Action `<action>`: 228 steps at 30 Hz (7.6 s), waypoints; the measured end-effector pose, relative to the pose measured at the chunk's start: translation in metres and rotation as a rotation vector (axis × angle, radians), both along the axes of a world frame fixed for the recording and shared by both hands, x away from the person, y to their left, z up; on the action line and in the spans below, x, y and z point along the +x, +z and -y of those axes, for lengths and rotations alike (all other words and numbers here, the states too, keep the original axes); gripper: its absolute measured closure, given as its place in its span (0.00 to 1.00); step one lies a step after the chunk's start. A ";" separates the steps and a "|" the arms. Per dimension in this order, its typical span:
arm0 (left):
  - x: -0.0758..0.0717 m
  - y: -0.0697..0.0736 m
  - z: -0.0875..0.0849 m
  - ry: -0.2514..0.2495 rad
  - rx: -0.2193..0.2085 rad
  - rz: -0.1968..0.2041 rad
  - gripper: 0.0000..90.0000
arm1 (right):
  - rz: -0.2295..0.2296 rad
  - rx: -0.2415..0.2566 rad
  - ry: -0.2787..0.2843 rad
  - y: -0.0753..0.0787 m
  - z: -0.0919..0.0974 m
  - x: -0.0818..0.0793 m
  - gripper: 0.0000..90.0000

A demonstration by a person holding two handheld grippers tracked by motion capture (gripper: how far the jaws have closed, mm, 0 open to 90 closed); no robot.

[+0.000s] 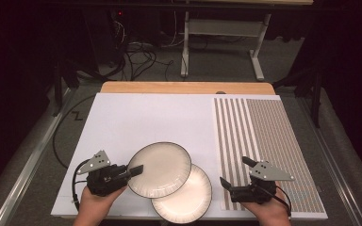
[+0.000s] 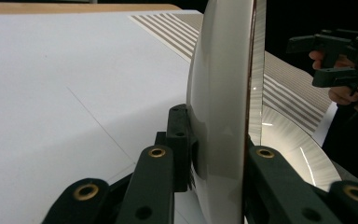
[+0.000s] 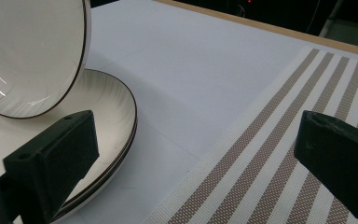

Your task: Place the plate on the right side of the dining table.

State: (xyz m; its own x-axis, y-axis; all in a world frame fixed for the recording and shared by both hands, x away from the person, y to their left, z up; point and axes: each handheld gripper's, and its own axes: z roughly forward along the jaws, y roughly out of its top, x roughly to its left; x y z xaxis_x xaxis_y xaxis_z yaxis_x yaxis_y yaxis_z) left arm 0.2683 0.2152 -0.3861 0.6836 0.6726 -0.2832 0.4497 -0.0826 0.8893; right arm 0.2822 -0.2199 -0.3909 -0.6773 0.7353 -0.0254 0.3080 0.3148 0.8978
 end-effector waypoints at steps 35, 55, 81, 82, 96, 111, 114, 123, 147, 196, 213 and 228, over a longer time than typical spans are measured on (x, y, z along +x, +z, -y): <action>-0.002 -0.001 -0.006 -0.008 0.026 0.036 0.86 | -0.047 0.029 0.181 0.007 -0.090 0.016 0.11; 0.000 -0.003 -0.006 -0.015 0.015 0.039 0.86 | -0.167 0.102 0.229 -0.007 -0.109 0.034 0.75; 0.000 -0.004 -0.005 -0.018 -0.056 -0.006 0.88 | -0.247 0.187 0.218 -0.004 -0.098 0.036 0.95; 0.000 -0.004 -0.004 -0.019 -0.049 -0.006 0.88 | -0.248 0.193 0.219 -0.002 -0.096 0.035 0.96; 0.001 0.008 0.018 -0.041 -0.043 -0.002 0.88 | -0.220 0.209 0.194 0.014 -0.076 0.028 0.97; 0.035 0.024 0.078 -0.132 -0.037 -0.070 0.87 | -0.218 0.205 0.098 0.034 -0.016 0.026 0.97; 0.040 0.025 0.086 -0.146 -0.037 -0.082 0.87 | -0.224 0.208 0.086 0.035 -0.008 0.027 0.97; 0.065 0.031 0.117 -0.184 -0.028 -0.147 0.87 | -0.240 0.211 0.031 0.039 0.023 0.033 0.97; 0.140 0.028 0.217 -0.236 0.053 -0.303 0.80 | -0.307 0.227 -0.162 0.034 0.103 0.060 0.97; 0.182 -0.001 0.292 -0.188 0.131 -0.351 0.55 | -0.316 0.193 -0.323 -0.006 0.167 0.085 0.96; 0.141 0.025 0.193 -0.109 0.088 -0.231 0.38 | -0.350 0.134 -0.373 -0.006 0.159 0.101 0.93; 0.095 0.018 0.077 0.027 0.082 -0.128 0.32 | -0.389 0.127 -0.437 -0.006 0.154 0.108 0.92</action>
